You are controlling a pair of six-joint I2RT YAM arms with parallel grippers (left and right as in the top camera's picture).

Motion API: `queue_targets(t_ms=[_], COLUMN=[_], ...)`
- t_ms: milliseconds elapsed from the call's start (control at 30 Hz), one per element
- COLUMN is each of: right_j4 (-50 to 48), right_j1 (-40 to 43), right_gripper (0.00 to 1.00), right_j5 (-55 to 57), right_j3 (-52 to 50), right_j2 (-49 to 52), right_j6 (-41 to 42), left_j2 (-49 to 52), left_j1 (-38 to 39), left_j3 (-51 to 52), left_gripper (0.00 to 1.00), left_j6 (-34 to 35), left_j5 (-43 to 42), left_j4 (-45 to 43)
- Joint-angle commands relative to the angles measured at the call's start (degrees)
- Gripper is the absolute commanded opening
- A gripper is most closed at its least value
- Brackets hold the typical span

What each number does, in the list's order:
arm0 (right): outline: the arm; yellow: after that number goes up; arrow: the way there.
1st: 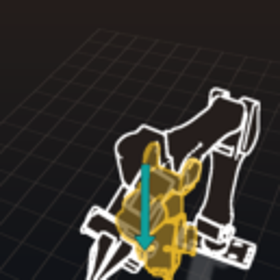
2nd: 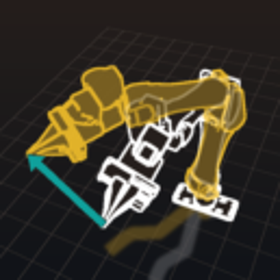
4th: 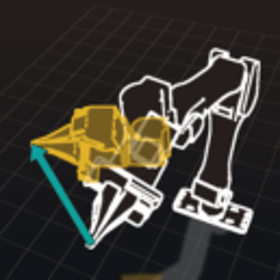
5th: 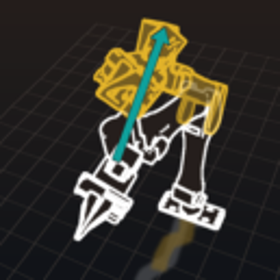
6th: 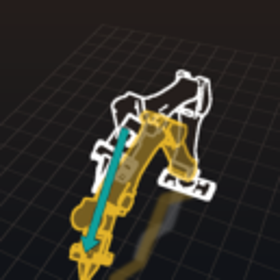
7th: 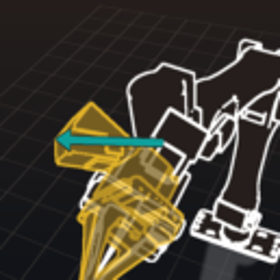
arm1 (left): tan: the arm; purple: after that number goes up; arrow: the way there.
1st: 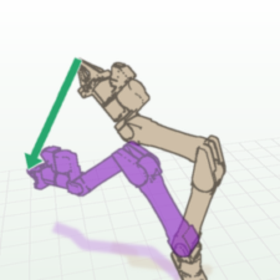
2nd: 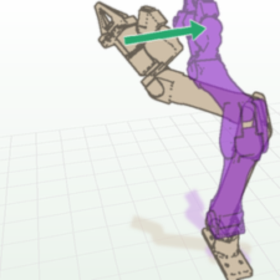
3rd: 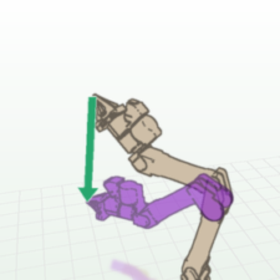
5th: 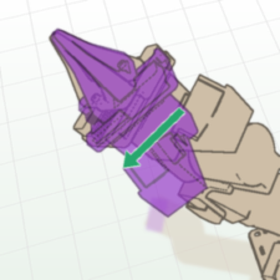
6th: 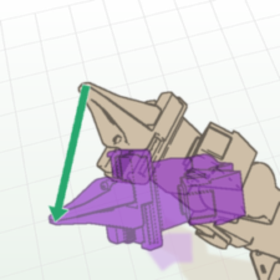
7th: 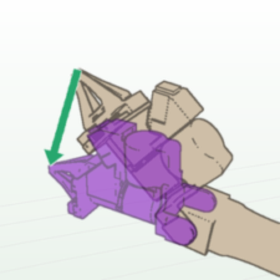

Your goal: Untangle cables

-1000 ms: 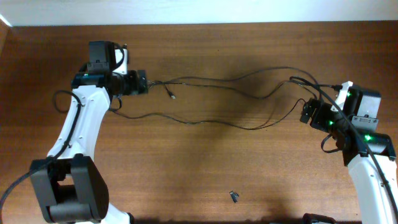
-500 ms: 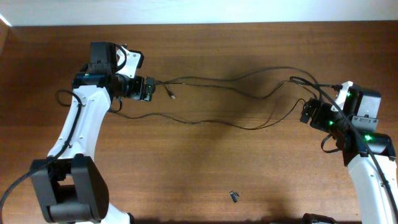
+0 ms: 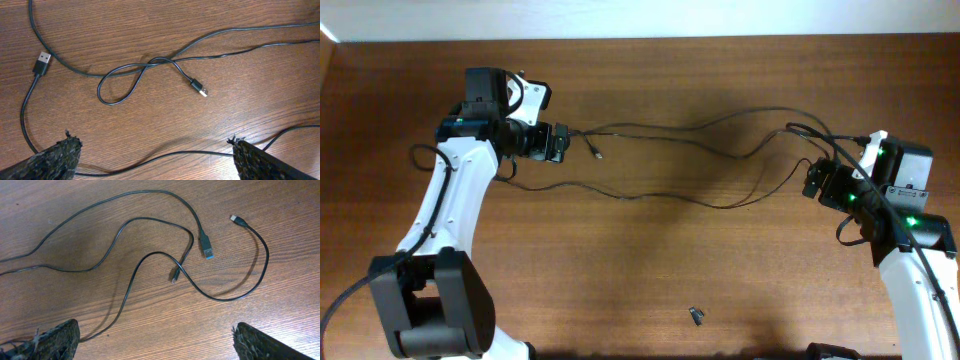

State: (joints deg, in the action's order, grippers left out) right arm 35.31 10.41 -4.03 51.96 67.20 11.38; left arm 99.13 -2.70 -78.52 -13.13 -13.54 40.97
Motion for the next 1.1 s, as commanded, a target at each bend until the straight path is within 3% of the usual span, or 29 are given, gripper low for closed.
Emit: queue_targets(t_ms=[0,500,700,800,967,1067], right_j4=[-0.15,-0.17,-0.15,-0.15,-0.15,-0.15], right_j1=[0.07,0.07,0.07,0.07,0.07,0.07], right_gripper=[0.99,0.99,0.99,0.99,0.99,0.99], right_j5=[-0.28,-0.28,-0.28,-0.28,-0.28,-0.28], right_j3=[0.85,0.85,0.85,0.85,0.85,0.85], right_j2=[0.04,0.04,0.04,0.04,0.04,0.04], right_j6=[-0.42,-0.42,-0.42,-0.44,-0.42,-0.44], left_j2=[0.39,0.46,-7.48,-18.12,-40.48,-52.57], left_j1=[-0.07,-0.07,-0.02,-0.02,-0.02,-0.02], left_j3=[-0.33,-0.33,1.51,14.29,41.44,52.74], left_gripper=[0.99,0.99,0.99,0.99,0.99,0.99], left_j6=[-1.11,-1.31,-1.36,-1.81,-1.95,-1.97], left_j5=[-1.07,3.50,3.56,4.59,4.35,4.24], left_j4=[0.11,0.22,0.00,-11.15,-39.82,-53.35])
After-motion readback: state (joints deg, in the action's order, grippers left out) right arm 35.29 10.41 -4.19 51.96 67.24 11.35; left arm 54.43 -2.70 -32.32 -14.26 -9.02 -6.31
